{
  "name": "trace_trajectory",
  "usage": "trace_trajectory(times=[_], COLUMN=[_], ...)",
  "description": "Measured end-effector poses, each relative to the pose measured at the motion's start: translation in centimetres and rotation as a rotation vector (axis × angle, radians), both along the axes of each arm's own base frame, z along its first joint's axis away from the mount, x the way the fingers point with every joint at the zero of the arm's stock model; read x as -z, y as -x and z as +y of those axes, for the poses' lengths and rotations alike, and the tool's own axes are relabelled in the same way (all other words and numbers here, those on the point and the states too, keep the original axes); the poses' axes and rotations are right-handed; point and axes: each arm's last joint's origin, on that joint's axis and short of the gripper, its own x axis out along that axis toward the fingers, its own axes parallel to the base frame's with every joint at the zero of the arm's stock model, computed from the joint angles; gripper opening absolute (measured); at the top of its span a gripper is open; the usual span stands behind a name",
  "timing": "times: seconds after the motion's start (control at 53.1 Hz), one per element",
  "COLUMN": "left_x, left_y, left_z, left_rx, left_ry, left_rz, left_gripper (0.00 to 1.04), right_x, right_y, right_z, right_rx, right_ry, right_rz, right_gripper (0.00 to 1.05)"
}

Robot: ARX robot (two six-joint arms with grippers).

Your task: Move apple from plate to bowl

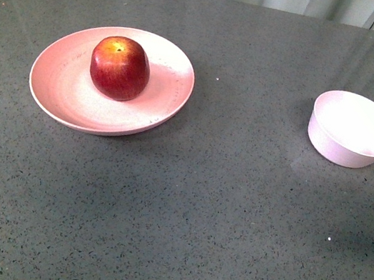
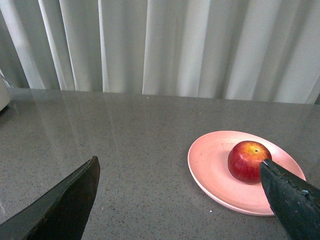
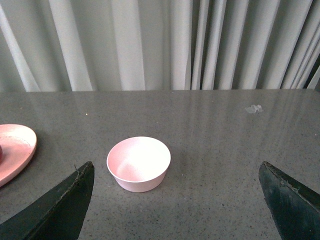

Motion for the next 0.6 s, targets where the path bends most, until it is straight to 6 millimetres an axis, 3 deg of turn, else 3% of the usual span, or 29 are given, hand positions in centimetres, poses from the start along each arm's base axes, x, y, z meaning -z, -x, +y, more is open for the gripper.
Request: trace_trajectory(times=[0.264, 0.358, 0.452, 0.528, 0.603], left_x=[0.0, 0.0, 0.0, 0.0, 0.0], left_y=[0.0, 0.0, 0.0, 0.0, 0.0], left_z=[0.0, 0.0, 0.0, 0.0, 0.0], left_rx=[0.0, 0.0, 0.0, 0.0, 0.0], left_ry=[0.0, 0.0, 0.0, 0.0, 0.0], left_rz=[0.0, 0.0, 0.0, 0.0, 0.0], left_gripper=[0.96, 0.96, 0.96, 0.96, 0.96], right_x=[0.0, 0.1, -0.6, -1.6, -2.9], right_y=[0.0, -0.4, -2.2, -4.4, -7.9], right_z=[0.0, 0.0, -0.3, -0.9, -2.0], right_rx=[-0.005, -0.156, -0.219, -0.207, -0.186], right_ry=[0.0, -0.101, -0.168, -0.173, -0.188], right_rz=[0.003, 0.282, 0.427, 0.414, 0.37], right_gripper=[0.96, 0.96, 0.96, 0.96, 0.96])
